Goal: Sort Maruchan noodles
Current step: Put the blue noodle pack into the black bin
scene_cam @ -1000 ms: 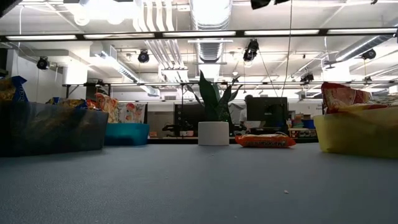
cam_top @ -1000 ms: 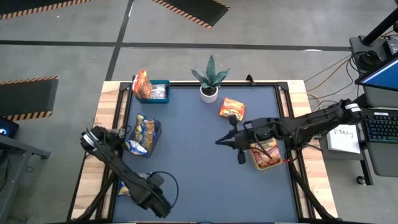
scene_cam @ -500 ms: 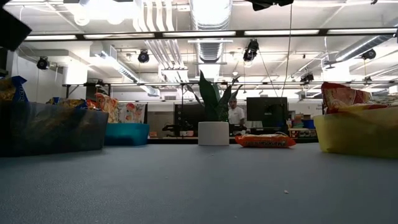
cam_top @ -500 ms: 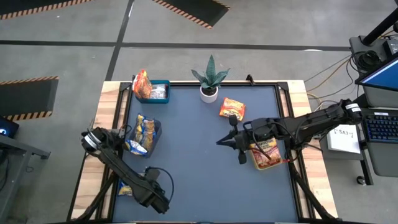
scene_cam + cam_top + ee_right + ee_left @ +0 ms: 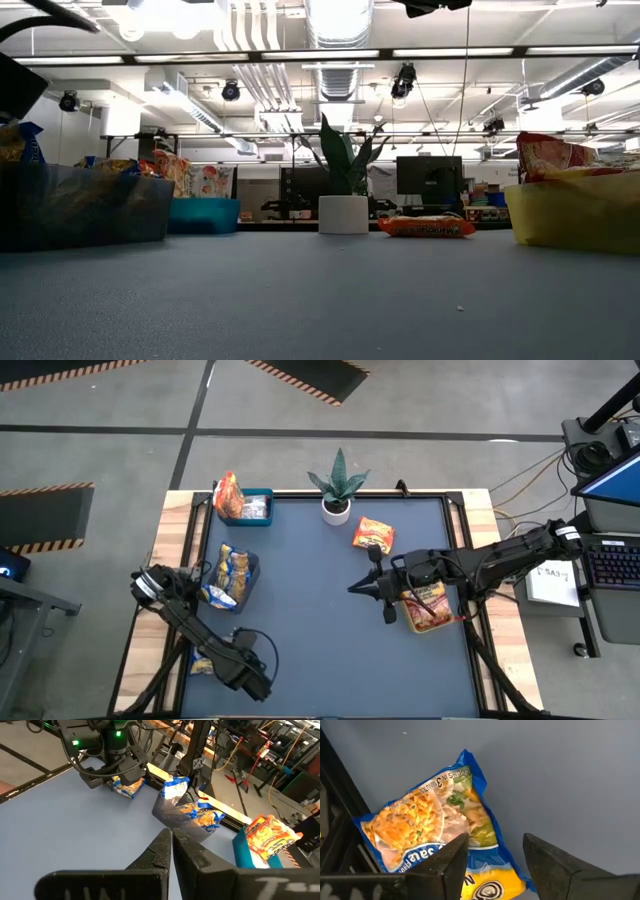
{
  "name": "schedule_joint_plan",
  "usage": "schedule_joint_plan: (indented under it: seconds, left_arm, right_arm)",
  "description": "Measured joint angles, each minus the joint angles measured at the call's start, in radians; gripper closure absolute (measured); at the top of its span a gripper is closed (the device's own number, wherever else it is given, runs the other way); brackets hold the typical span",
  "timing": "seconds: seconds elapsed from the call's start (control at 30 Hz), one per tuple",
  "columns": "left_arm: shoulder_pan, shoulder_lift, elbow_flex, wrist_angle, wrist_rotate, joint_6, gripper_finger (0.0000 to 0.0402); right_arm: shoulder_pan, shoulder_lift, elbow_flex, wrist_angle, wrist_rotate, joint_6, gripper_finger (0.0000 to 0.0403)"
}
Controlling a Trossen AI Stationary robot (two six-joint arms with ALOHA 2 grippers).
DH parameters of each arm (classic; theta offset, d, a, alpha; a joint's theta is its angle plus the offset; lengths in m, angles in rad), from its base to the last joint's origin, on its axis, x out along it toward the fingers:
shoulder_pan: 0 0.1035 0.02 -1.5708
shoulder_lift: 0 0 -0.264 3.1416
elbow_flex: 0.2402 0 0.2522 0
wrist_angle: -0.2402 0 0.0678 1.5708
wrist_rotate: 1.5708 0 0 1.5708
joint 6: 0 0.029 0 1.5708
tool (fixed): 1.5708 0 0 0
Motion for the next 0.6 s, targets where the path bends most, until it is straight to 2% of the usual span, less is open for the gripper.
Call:
schedule_joint_plan:
  seconds: [0.27,0.37,0.53,0.6]
  left_arm:
    - [-0.016,-0.002,-0.016,0.001,-0.01,-0.015,0.0267]
    - [-0.024,-0.002,-0.018,-0.002,-0.012,-0.002,0.0301]
    - [-0.032,-0.005,-0.017,-0.002,-0.016,0.005,0.0379]
    - [-0.032,-0.002,-0.002,0.026,-0.034,0.014,0.0395]
  right_arm:
    - [0.0,0.0,0.0,0.0,0.0,-0.001,0.0394]
    - [0.0,0.0,0.0,0.0,0.0,-0.002,0.0394]
    - [0.0,0.0,0.0,0.0,0.0,-0.001,0.0394]
    - [0.0,0.0,0.0,0.0,0.0,0.0,0.0394]
